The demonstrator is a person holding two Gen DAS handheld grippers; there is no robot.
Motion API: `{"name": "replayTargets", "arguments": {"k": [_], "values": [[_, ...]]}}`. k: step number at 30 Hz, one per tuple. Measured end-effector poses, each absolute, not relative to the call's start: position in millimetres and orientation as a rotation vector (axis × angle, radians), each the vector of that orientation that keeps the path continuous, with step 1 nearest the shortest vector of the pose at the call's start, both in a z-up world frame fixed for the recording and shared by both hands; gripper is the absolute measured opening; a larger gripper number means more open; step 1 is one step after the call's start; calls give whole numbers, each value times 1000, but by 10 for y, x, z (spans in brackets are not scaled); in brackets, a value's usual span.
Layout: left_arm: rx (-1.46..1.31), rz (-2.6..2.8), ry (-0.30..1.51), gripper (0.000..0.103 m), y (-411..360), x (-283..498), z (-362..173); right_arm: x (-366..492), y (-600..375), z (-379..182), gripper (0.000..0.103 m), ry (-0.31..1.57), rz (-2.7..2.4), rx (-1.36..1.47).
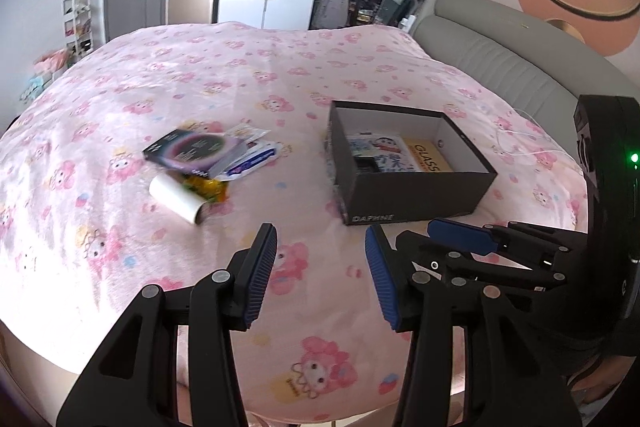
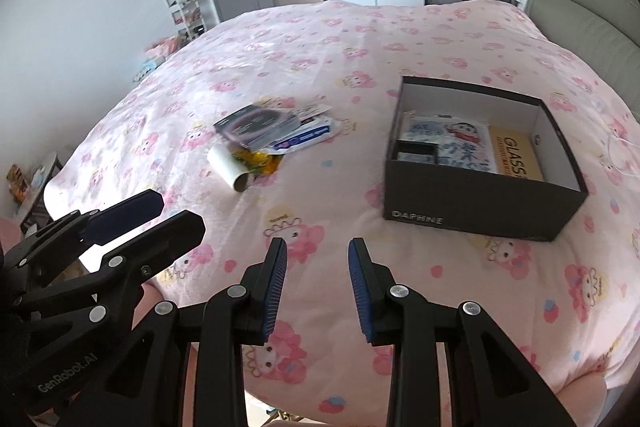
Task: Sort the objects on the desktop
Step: 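Withdraw the right tool from the shoebox and move toward the item pile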
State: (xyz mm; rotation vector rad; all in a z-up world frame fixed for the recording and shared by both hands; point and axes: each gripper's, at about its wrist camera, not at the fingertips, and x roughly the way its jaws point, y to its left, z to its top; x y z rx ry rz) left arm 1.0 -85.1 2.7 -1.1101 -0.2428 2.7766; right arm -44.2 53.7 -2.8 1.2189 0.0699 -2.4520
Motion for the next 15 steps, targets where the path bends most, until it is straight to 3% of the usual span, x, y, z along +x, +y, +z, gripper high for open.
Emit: {"name": "replayTargets", "arguments": {"k": [9,15], "values": [[-1164,2846,-274,46,-1235,41,-278,-512,97,-302,28,120,-2387,1274],[-1220,2790,-520,46,-1605,-131,-679,-678,-184,-548,28,212,-2330,1349]]}}
